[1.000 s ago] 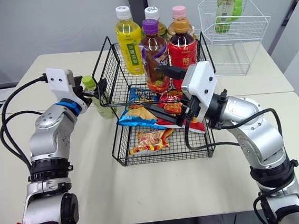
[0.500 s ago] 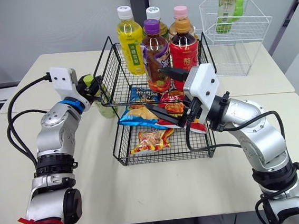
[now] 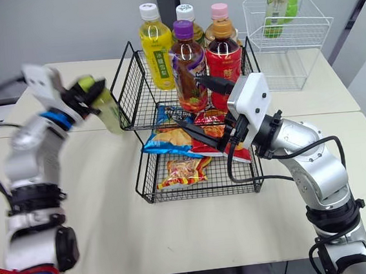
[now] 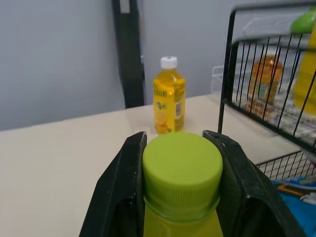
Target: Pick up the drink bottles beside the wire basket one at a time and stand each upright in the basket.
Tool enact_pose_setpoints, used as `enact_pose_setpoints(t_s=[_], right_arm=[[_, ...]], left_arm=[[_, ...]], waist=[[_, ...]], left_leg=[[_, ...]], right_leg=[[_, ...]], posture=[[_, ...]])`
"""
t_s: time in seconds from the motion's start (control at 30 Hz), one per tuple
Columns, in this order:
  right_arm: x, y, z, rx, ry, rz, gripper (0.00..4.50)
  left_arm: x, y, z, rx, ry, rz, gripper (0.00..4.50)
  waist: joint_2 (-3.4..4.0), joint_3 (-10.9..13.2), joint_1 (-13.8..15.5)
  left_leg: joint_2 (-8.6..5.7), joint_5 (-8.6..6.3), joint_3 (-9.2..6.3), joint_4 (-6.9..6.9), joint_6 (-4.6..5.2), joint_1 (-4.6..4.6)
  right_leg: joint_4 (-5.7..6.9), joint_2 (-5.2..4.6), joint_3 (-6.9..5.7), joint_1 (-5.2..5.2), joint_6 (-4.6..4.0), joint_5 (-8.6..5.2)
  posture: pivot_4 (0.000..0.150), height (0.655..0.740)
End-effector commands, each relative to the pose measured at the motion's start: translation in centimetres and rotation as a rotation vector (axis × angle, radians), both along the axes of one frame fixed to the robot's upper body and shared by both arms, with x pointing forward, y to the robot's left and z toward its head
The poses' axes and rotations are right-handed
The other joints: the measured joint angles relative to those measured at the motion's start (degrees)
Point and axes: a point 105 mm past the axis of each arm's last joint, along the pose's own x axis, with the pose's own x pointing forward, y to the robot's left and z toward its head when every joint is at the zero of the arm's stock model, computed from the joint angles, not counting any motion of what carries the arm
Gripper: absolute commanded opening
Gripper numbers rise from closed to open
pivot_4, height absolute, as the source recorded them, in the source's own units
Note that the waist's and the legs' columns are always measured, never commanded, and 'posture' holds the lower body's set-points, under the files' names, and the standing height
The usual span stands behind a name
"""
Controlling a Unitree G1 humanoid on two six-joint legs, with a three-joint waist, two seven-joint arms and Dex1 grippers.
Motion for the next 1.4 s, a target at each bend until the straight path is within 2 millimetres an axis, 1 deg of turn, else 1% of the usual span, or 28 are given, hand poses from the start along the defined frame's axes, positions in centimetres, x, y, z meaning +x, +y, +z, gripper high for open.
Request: enact_pose_setpoints(t_s=[0.03, 0.17, 0.27, 0.33, 0.4, 0.47, 0.53, 0.67, 0.83, 0.9, 1.0, 1.2, 1.27, 1.4], right_arm=[[-0.6, -0.3, 1.2, 0.022, -0.059, 0.0, 4.5], [-0.7, -0.4, 1.1, 0.027, -0.062, 0.001, 4.5], [-0.7, -0.3, 1.1, 0.039, -0.062, -0.002, 4.5], [-0.7, -0.3, 1.1, 0.044, -0.061, -0.002, 4.5], [-0.7, -0.2, 1.0, 0.045, -0.061, -0.003, 4.5], [-0.7, -0.2, 1.0, 0.046, -0.061, -0.007, 4.5], [-0.7, -0.2, 1.0, 0.049, -0.061, -0.011, 4.5], [-0.7, -0.4, 1.0, 0.052, -0.061, -0.022, 4.5], [-0.9, -0.5, 1.0, 0.051, -0.058, -0.032, 4.5], [-1.0, -0.5, 0.9, 0.049, -0.056, -0.035, 4.5], [-1.0, -0.5, 0.9, 0.049, -0.056, -0.039, 4.5], [-1.1, -0.5, 1.0, 0.049, -0.058, -0.049, 4.5], [-1.1, -0.5, 1.0, 0.052, -0.055, -0.052, 4.5], [-1.3, -0.4, 1.0, 0.052, -0.052, -0.049, 4.5]], left_arm=[[-4.1, -1.7, 8.9, 0.025, -0.213, -0.174, 1.37], [-7.6, -4.0, 14.3, 0.038, -0.277, -0.377, 1.37], [-9.2, -5.8, 16.5, 0.029, -0.288, -0.498, 1.37], [-9.8, -6.9, 17.0, 0.036, -0.276, -0.561, 1.37], [-9.9, -8.1, 16.7, 0.071, -0.251, -0.607, 1.37], [-9.8, -9.3, 15.8, 0.108, -0.209, -0.649, 1.37], [-9.5, -9.7, 15.0, 0.124, -0.177, -0.662, 1.37], [-7.7, -10.6, 12.1, 0.166, -0.104, -0.647, 1.37], [-5.9, -11.6, 9.4, 0.177, -0.066, -0.621, 1.37], [-5.1, -11.9, 8.8, 0.167, -0.071, -0.602, 1.37], [-4.5, -12.4, 8.2, 0.161, -0.065, -0.607, 1.37], [-4.1, -13.2, 7.6, 0.159, -0.053, -0.646, 1.37], [-4.1, -13.3, 7.3, 0.171, -0.055, -0.653, 2.11], [-4.2, -13.1, 7.5, 0.155, -0.062, -0.659, 3.34]], waist=[[0.0, 0.0, 0.08], [0.0, 0.0, 0.26], [0.0, 0.0, 0.03], [0.02, 0.01, -0.08], [0.07, 0.02, -0.14], [0.1, 0.04, -0.17], [0.11, 0.04, -0.2], [0.11, 0.04, -0.18], [0.11, 0.05, -0.02], [0.11, 0.05, 0.03], [0.11, 0.04, 0.04], [0.11, 0.04, 0.03], [0.11, 0.04, 0.03], [0.11, 0.04, 0.03]], left_leg=[[-0.02, 0.0, 0.02, 0.0, 0.0, 0.0], [-0.11, -0.01, -0.01, -0.03, 0.0, -0.03], [-0.11, -0.01, 0.03, -0.02, 0.01, 0.02], [-0.07, -0.01, 0.01, -0.02, 0.01, 0.05], [-0.04, 0.0, 0.02, -0.03, 0.01, 0.09], [-0.04, 0.0, 0.04, -0.04, 0.01, 0.12], [-0.03, 0.0, 0.06, -0.04, 0.01, 0.11], [-0.03, 0.0, 0.11, -0.05, 0.01, 0.11], [-0.03, 0.0, 0.11, -0.02, 0.01, 0.08], [-0.03, 0.0, 0.11, -0.02, 0.01, 0.06], [-0.04, 0.0, 0.13, -0.02, 0.01, 0.06], [-0.04, 0.0, 0.14, -0.01, 0.02, 0.07], [-0.04, 0.0, 0.13, -0.01, 0.02, 0.08], [-0.04, 0.0, 0.13, -0.01, 0.02, 0.08]], right_leg=[[-0.01, -0.02, 0.01, 0.01, 0.0, 0.0], [-0.08, -0.08, 0.01, 0.06, 0.06, -0.03], [-0.04, -0.08, 0.06, 0.06, 0.07, -0.04], [0.02, -0.03, 0.06, 0.06, 0.21, -0.13], [0.04, 0.01, 0.08, 0.06, 0.22, -0.14], [0.05, 0.02, 0.11, 0.06, 0.21, -0.14], [0.06, 0.02, 0.13, 0.05, 0.17, -0.11], [0.05, 0.02, 0.18, 0.03, 0.06, -0.05], [0.06, 0.01, 0.19, 0.02, 0.05, -0.04], [0.04, 0.01, 0.19, 0.01, 0.05, -0.04], [0.04, 0.0, 0.2, 0.02, 0.05, -0.04], [0.06, 0.01, 0.21, 0.02, 0.05, -0.04], [0.06, 0.01, 0.2, 0.02, 0.05, -0.04], [0.06, 0.01, 0.2, 0.03, 0.05, -0.04]], posture=[[0.15, 0.74], [0.15, 0.74], [0.15, 0.74], [0.15, 0.74], [0.15, 0.74], [0.15, 0.74], [0.15, 0.74], [0.15, 0.74], [0.15, 0.74], [0.15, 0.74], [0.15, 0.74], [0.15, 0.74], [0.15, 0.74], [0.15, 0.74]])
